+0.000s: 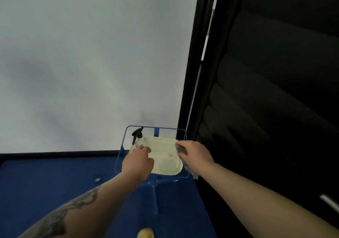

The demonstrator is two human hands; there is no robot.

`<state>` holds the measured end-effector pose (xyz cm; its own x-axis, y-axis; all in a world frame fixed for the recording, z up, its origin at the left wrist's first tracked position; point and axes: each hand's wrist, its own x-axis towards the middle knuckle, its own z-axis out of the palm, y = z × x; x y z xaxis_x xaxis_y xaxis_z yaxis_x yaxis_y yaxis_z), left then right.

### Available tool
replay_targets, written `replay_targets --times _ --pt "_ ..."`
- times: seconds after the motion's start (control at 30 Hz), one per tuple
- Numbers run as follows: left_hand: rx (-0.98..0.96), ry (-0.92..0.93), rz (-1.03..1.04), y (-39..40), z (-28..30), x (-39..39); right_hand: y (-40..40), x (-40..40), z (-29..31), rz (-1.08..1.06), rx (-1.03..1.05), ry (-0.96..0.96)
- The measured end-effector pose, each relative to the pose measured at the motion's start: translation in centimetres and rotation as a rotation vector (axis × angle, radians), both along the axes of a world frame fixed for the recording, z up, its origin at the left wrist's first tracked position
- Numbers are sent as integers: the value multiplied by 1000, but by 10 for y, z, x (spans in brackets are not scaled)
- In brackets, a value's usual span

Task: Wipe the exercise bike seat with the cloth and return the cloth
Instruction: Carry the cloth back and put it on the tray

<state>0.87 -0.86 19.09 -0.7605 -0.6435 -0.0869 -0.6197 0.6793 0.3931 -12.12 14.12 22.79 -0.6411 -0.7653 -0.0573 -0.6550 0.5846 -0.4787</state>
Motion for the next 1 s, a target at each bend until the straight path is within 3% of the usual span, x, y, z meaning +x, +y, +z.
replay_targets --times 0.6,0.83,1.0 --pt "89 -197 -139 -125 -136 -85 -133 -94 -163 -51 205 -202" --pt "126 -232 -137 -133 -168 -82 -156 -101 -219 -15 316 -219" --pt "175 -262 -122 -126 -175 -73 -156 -94 -227 -7 371 -238"
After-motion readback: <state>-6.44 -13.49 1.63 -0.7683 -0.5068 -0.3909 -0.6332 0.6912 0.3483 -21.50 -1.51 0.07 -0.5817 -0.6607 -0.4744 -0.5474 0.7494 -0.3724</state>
